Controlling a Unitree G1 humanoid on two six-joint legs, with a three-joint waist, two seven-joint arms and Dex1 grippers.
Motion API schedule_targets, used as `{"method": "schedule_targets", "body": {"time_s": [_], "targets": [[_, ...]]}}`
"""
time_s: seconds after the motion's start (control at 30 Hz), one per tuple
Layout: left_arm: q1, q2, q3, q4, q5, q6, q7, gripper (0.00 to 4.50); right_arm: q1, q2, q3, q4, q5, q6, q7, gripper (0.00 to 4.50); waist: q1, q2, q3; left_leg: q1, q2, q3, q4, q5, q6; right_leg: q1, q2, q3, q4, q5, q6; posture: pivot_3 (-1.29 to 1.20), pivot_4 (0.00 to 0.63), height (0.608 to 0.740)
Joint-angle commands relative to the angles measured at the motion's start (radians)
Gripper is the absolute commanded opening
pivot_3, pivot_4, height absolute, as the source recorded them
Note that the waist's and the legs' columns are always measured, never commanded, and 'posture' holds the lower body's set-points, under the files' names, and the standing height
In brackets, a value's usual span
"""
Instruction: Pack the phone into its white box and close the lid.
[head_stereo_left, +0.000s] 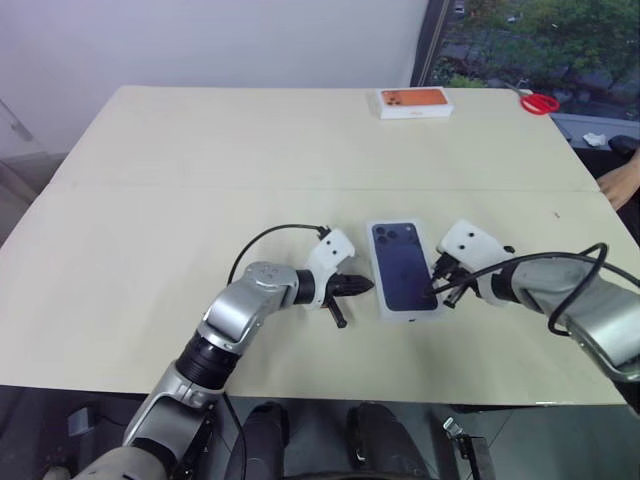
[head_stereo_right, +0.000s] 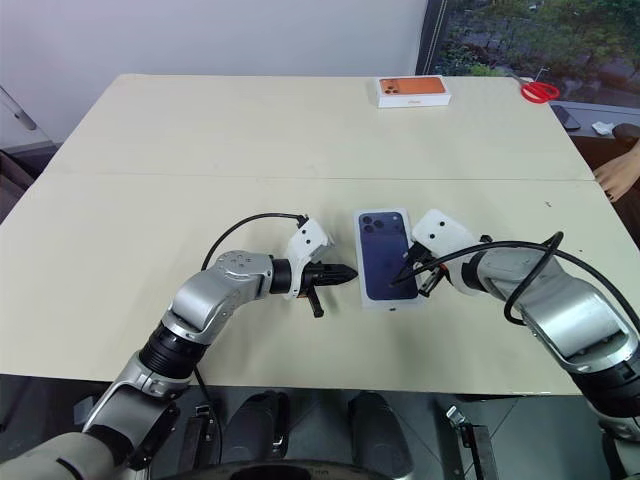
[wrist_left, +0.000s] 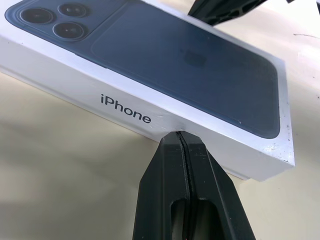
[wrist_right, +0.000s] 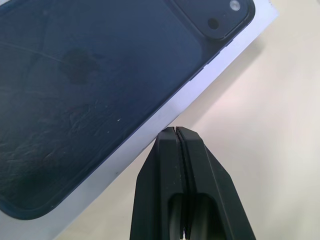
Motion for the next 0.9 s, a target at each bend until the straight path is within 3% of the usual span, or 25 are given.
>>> {"method": "schedule_targets", "body": {"time_s": [0.03, 0.27, 0.43, 0.67, 0.9], "targets": [[-0.004, -0.004, 0.019, -0.025, -0.017, -0.02, 0.001, 0.0, 0.009, 0.018, -0.036, -0.019, -0.011, -0.002, 0.007, 0.02, 0.0, 0.0, 0.0, 0.0, 0.0, 0.0, 0.0, 0.0, 0.0, 0.0, 0.0, 0.0, 0.0, 0.0, 0.0, 0.0, 0.15, 0.74], [-0.028, 0.022, 0.15, -0.043, -0.081, -0.003, 0.014, 0.0, 0.017, -0.024, -0.133, -0.011, -0.034, -0.026, 0.039, 0.02, 0.0, 0.0, 0.0, 0.0, 0.0, 0.0, 0.0, 0.0, 0.0, 0.0, 0.0, 0.0, 0.0, 0.0, 0.0, 0.0, 0.15, 0.74], [-0.114, -0.005, 0.17, 0.009, -0.075, -0.016, 0.043, 0.0, 0.045, -0.033, -0.232, -0.03, 0.013, -0.055, 0.117, 0.02, 0.006, 0.0, 0.0, 0.0, 0.0, 0.0, 0.001, 0.0, 0.0, 0.001, 0.0, -0.001, 0.0, 0.0, 0.0, 0.0, 0.15, 0.74], [-0.34, -0.128, 0.094, 0.377, 0.048, -0.039, 0.126, 0.0, 0.155, -0.021, -0.314, -0.155, 0.133, -0.028, 0.221, 0.02, 0.018, 0.0, 0.0, 0.001, -0.002, -0.001, 0.002, -0.001, 0.002, 0.003, -0.001, -0.002, -0.001, 0.0, 0.0, 0.0, 0.15, 0.74], [-0.412, -0.179, 0.024, 0.597, 0.133, -0.075, 0.115, 0.0, 0.221, 0.057, -0.248, -0.167, 0.13, 0.07, 0.111, 0.02, 0.01, -0.001, 0.0, 0.001, -0.001, -0.002, 0.002, -0.001, 0.002, 0.003, 0.0, -0.002, 0.0, 0.0, 0.0, 0.0, 0.15, 0.74]]}}
